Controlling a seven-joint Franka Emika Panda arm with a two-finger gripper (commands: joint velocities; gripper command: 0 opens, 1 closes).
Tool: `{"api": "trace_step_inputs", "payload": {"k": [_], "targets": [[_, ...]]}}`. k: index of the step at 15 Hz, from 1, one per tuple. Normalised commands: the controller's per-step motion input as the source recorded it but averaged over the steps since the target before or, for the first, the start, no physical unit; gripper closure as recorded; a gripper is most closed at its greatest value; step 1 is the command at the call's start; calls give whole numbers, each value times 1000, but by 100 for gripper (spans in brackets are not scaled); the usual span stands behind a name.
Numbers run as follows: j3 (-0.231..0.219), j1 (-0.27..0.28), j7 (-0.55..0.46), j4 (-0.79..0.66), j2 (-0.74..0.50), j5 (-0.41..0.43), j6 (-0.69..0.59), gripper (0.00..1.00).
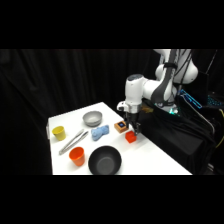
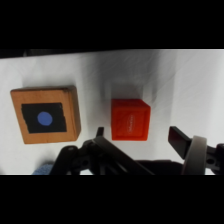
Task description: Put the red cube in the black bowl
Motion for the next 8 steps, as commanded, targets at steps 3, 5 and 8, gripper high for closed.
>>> {"api": "trace_step_inputs", "payload": {"k": [3,5,8], "targets": [[-18,35,136,2,200,-70,355,0],[-36,56,126,2,190,-63,330,0],[-95,107,159,2,187,-105,329,0]]}}
